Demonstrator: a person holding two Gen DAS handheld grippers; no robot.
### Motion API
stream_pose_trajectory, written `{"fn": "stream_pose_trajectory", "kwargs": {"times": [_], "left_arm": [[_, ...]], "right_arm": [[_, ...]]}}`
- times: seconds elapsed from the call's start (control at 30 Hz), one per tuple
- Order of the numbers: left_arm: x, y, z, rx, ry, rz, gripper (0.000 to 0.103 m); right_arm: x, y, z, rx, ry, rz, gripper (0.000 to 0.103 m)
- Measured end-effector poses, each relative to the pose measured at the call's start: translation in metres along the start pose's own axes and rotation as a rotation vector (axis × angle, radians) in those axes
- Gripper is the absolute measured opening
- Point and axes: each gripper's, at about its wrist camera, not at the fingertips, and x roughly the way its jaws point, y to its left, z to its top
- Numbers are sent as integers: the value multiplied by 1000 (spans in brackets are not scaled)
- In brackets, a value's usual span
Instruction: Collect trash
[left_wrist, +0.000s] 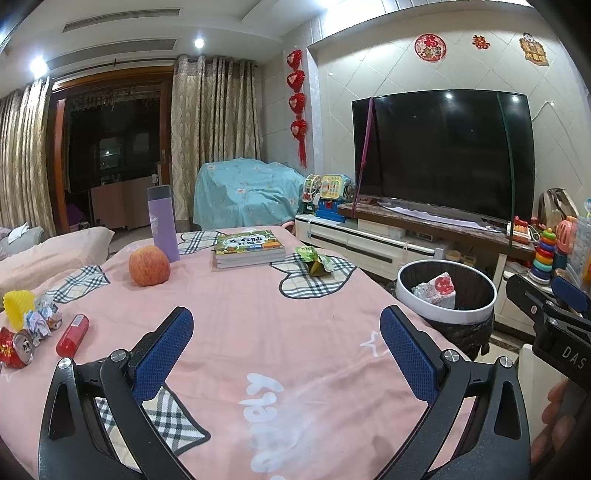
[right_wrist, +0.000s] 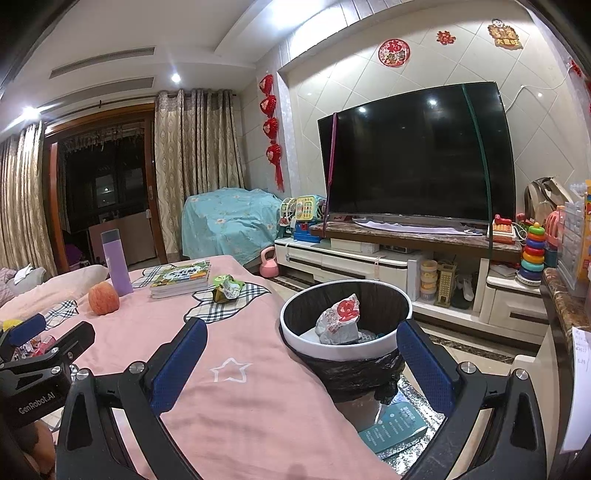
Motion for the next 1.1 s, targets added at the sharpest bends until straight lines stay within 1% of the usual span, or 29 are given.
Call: {"fn": "stream_pose_trajectory", "kwargs": {"times": [1.1], "left_arm": [[11,4,-6,8,20,-11,103]], "right_arm": [[2,4,1,3,3,8,103]]}}
